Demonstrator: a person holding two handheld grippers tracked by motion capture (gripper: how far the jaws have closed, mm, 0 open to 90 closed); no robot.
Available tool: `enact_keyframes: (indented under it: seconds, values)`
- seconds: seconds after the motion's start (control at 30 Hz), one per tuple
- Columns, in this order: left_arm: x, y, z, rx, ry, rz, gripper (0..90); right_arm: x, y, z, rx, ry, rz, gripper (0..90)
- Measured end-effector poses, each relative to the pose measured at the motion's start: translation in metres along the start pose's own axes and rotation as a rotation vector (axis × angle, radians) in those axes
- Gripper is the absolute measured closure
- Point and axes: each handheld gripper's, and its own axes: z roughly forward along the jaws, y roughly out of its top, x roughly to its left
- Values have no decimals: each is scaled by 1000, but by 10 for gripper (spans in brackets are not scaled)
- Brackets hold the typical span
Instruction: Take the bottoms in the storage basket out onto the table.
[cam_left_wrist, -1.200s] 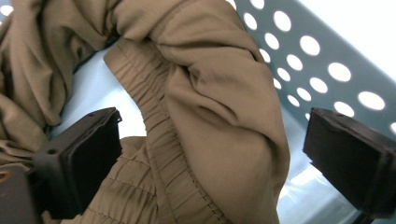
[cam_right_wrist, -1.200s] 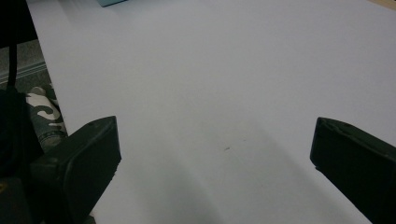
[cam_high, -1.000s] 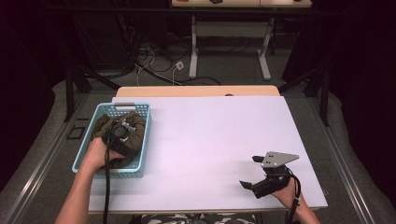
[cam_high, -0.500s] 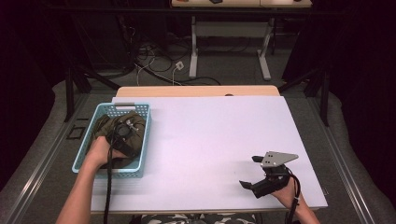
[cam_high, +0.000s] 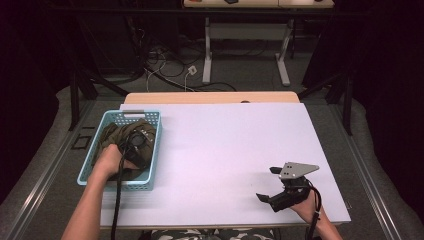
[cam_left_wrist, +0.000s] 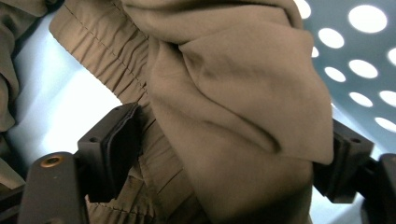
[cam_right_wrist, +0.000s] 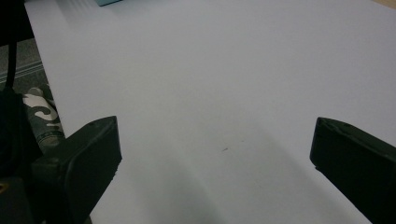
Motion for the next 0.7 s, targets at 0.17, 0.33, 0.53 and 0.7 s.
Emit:
enact_keyframes:
  seconds: [0.17,0.33,0.53,0.7]
  values:
    - [0,-1,1,-3,1,-9,282,0,0,0,3,-1,0,20]
    - [3,-4,2,-25,-24,-27,362,0,0,-1,-2,-4,1,22]
    - [4,-6,1,-55,-5,-38,550,1,0,-2,-15,-12,-1,32]
    - [4,-7,-1,-69,0,-36,610,2,0,-2,-14,-10,-2,32]
